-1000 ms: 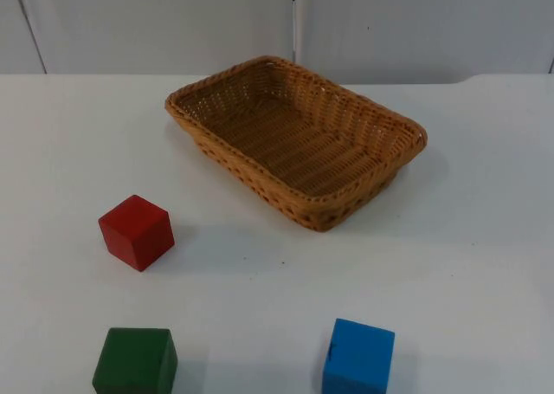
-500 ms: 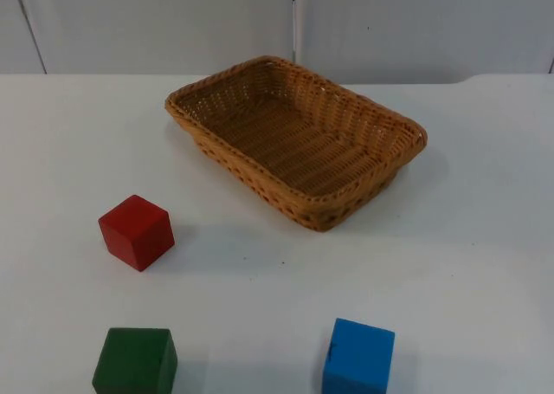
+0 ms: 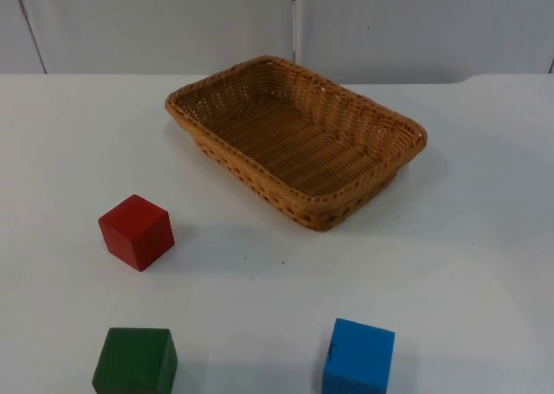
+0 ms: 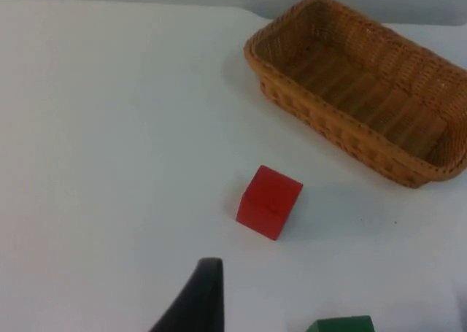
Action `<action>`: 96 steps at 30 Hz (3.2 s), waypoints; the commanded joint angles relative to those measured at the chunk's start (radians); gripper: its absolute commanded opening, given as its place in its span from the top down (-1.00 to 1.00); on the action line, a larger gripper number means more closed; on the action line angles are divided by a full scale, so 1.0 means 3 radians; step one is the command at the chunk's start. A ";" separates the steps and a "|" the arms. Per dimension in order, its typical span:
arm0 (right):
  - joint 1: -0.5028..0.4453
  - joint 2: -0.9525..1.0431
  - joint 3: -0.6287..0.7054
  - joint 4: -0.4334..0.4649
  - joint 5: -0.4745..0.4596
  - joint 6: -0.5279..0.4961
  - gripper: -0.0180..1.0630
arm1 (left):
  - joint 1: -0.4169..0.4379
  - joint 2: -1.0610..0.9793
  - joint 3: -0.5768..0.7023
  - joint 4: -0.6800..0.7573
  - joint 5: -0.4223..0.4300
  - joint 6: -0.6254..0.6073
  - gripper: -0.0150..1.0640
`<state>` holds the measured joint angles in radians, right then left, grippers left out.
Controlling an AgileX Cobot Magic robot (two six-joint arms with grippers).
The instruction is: Pick up one cube with each hand and place exactly two cubes into the same basket, leaving the remaining cube outside.
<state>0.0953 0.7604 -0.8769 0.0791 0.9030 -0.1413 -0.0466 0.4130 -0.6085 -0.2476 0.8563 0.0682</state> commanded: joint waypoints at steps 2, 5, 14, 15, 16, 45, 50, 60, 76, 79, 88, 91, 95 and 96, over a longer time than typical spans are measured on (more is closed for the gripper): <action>-0.0017 0.0159 -0.0049 0.0030 -0.0076 -0.0030 -0.98 | 0.0004 0.0161 -0.0191 -0.0016 -0.0047 0.0078 -0.97; -0.0017 0.0328 -0.0049 0.0031 -0.0094 -0.0051 -0.98 | 0.0004 0.0338 -0.0341 -0.0011 -0.0023 0.0110 -0.97; -0.0017 0.0513 -0.0049 0.0145 -0.0440 -0.0294 -0.98 | 0.0004 0.0720 -0.0452 -0.0008 -0.0014 0.0221 -0.97; -0.0017 0.0513 -0.0049 0.0145 -0.0461 -0.0294 -0.98 | 0.0004 0.0767 -0.0452 -0.0008 -0.0007 0.0237 -0.97; -0.0017 0.0513 -0.0049 0.0145 -0.0507 -0.0310 -0.98 | 0.0004 0.0804 -0.0452 -0.0025 -0.0002 0.0276 -0.97; -0.0005 0.0949 -0.0065 0.1576 -0.0523 -0.1904 -0.98 | 0.0004 0.1884 -0.0959 -0.0379 0.0608 0.0819 -0.97; 0.0032 0.1209 -0.0267 0.1749 -0.0325 -0.1996 -0.98 | -0.0008 0.1956 -0.0959 -0.0432 0.0601 0.0832 -0.97; 0.1010 0.1782 -0.0753 0.1234 -0.0316 -0.1981 -0.98 | -0.0008 0.2035 -0.0959 -0.0445 0.0659 0.0832 -0.97; 0.2052 0.2517 -0.0863 0.0490 -0.0344 -0.1743 -0.98 | -0.0897 0.2342 -0.0959 0.0017 0.0519 0.0339 -0.97; 0.2052 0.2557 -0.0863 0.0412 -0.0344 -0.1757 -0.98 | -0.1059 0.2499 -0.0959 0.0122 0.0455 0.0190 -0.97; 0.2052 0.2572 -0.0863 0.0356 -0.0372 -0.1757 -0.98 | -0.1284 0.2766 -0.0740 0.0333 0.0129 -0.0082 -0.97; 0.2052 0.2572 -0.0863 0.0355 -0.0363 -0.1829 -0.98 | -0.1284 0.2789 -0.0563 0.0329 -0.0160 -0.0160 -0.97; 0.2052 0.2578 -0.0863 0.0355 -0.0357 -0.1829 -0.98 | -0.1284 0.2789 -0.0465 0.0320 -0.0263 -0.0227 -0.97; 0.2052 0.2586 -0.0863 0.0355 -0.0357 -0.1829 -0.98 | -0.1284 0.2795 -0.0450 0.0320 -0.0295 -0.0247 -0.97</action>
<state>0.7081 1.5357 -1.1290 0.1889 0.7978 -0.6797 -0.4260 1.2498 -0.7567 -0.1550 0.8028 0.0201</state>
